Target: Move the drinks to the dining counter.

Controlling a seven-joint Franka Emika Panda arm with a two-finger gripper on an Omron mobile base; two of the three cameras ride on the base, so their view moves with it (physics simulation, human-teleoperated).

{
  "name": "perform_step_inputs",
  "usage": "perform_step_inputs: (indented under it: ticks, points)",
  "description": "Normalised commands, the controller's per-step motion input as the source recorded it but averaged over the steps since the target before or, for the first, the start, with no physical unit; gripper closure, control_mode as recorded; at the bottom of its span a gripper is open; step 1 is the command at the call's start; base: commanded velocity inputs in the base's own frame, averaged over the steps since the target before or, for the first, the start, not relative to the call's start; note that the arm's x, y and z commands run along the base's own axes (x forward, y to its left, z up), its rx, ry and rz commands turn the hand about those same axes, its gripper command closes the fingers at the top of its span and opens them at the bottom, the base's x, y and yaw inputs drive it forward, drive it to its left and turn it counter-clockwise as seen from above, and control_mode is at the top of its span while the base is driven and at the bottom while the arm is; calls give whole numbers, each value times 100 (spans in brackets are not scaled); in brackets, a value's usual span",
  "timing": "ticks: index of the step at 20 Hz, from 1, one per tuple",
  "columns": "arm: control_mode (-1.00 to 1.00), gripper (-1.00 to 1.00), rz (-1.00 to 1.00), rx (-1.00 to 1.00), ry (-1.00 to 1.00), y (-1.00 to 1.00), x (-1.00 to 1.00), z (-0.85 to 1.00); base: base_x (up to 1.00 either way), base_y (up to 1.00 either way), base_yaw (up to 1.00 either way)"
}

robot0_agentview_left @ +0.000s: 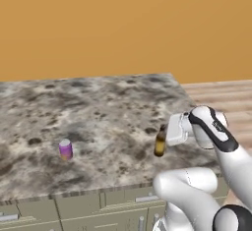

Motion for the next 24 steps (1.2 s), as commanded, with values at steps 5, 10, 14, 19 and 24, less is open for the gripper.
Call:
perform_step_inputs:
  ticks: [5, 10, 14, 19, 24]
  points:
    - [-100, 100, 3, 0, -2, 0, 21, -36, 0, 0, 0]
    - [-100, 100, 3, 0, -1, 0, 22, -34, 0, 0, 0]
    - [-100, 100, 3, 0, 0, 0, 24, -34, 0, 0, 0]
    - [-100, 100, 4, 0, -1, 0, 10, -33, 0, 0, 0]
    - [-100, 100, 5, 0, -11, 0, -2, -27, 0, 0, 0]
